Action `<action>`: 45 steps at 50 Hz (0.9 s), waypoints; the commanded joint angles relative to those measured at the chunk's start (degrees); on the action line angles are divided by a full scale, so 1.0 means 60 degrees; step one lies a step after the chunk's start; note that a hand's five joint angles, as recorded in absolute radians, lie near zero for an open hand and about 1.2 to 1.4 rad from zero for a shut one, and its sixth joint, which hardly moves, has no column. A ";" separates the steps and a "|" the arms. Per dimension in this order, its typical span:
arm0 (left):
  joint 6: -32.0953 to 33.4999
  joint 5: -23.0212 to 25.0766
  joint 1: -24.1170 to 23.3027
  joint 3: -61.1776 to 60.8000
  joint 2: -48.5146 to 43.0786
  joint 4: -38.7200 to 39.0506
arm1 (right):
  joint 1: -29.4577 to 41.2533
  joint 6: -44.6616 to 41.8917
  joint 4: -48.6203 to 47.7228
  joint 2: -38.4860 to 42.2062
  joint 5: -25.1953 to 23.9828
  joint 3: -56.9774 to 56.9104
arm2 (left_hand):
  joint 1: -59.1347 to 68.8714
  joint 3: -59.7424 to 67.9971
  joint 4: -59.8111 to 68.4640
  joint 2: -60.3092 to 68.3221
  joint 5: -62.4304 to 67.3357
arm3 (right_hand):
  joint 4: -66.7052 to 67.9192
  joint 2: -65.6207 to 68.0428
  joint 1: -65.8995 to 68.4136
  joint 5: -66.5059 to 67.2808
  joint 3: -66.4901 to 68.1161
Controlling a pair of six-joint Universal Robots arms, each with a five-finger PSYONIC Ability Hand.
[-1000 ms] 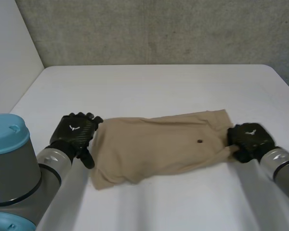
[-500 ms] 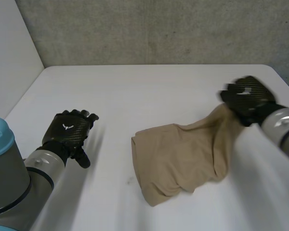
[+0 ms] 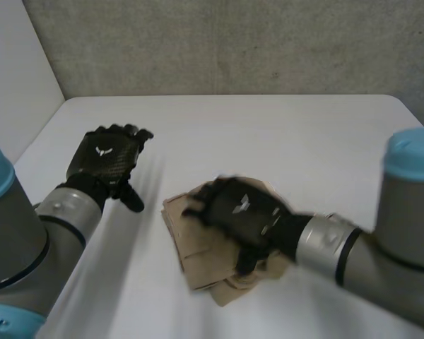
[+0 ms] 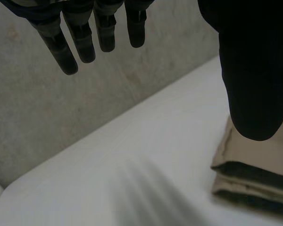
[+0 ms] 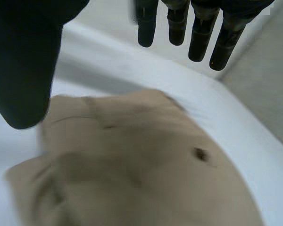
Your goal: Fold the shorts.
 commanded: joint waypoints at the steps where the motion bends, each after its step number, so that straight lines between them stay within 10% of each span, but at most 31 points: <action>1: -0.0886 -0.0060 -0.1055 0.1212 -0.1050 -0.0111 | -0.1126 0.3760 -0.0944 -0.0855 0.0651 -0.0087 | -0.0019 -0.0127 -0.0018 -0.0040 -0.0141 | -0.0569 -0.0438 -0.0297 -0.0684 -0.0392; 26: -0.2880 -0.2726 -0.3312 0.2913 -0.3995 -0.1665 | -0.0482 0.2314 0.0959 0.3039 0.3156 -0.2724 | -0.0187 -0.0295 -0.0186 -0.0208 -0.0310 | -0.0569 -0.0438 -0.0297 -0.0684 -0.0392; 45: -0.2850 -0.3034 -0.3620 0.2576 -0.4392 -0.1811 | -0.0556 0.0144 0.0331 0.2779 0.3889 -0.1684 | -0.0328 -0.0435 -0.0326 -0.0348 -0.0450 | -0.0569 -0.0438 -0.0297 -0.0684 -0.0392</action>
